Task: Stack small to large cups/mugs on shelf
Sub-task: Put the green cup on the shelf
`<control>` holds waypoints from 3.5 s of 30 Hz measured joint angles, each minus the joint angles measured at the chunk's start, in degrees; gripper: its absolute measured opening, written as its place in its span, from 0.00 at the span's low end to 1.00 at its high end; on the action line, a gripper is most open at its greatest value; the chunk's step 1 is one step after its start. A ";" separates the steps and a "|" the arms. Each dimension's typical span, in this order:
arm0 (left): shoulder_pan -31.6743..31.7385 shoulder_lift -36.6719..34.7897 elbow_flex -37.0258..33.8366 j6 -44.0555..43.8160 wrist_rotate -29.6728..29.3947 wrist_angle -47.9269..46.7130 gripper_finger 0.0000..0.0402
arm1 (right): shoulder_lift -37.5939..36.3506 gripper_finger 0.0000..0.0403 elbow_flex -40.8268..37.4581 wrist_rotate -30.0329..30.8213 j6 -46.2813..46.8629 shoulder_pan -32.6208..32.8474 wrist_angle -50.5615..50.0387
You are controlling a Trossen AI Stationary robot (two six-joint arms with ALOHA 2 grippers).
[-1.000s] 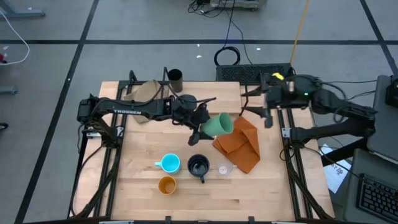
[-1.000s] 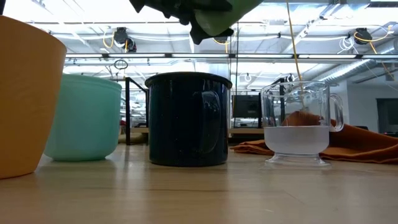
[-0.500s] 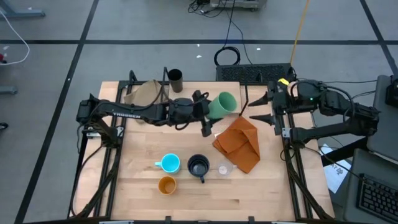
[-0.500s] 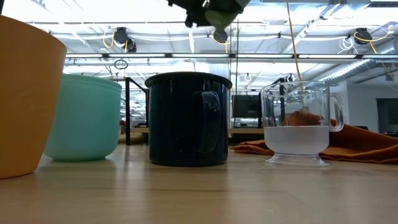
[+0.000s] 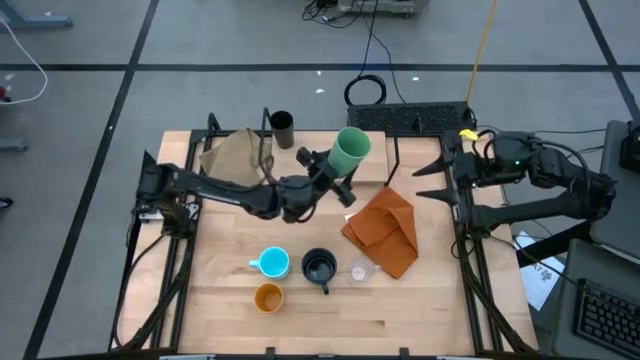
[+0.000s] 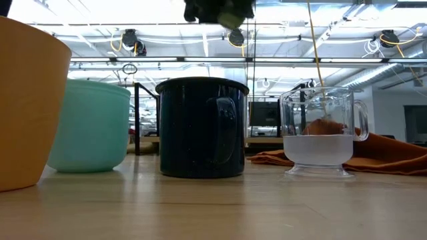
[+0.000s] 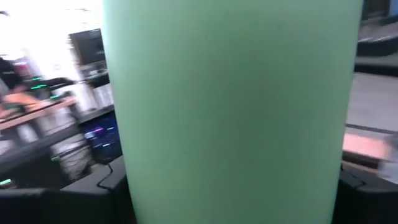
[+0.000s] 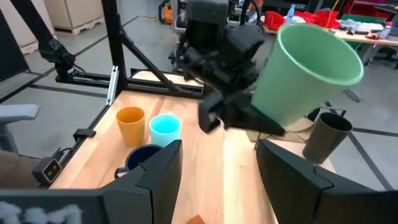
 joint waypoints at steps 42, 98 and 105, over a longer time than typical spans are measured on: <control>11.85 19.40 -0.01 -7.40 -17.00 19.79 0.75 | -7.59 0.49 -13.13 -12.18 7.50 0.00 9.47; 16.90 33.41 -0.01 1.82 -19.86 42.60 0.75 | -8.38 0.49 -13.13 -12.22 7.26 -0.01 9.37; 17.81 33.41 -0.01 0.12 -18.71 41.91 0.75 | -8.40 0.49 -13.13 -12.22 7.30 -0.02 9.37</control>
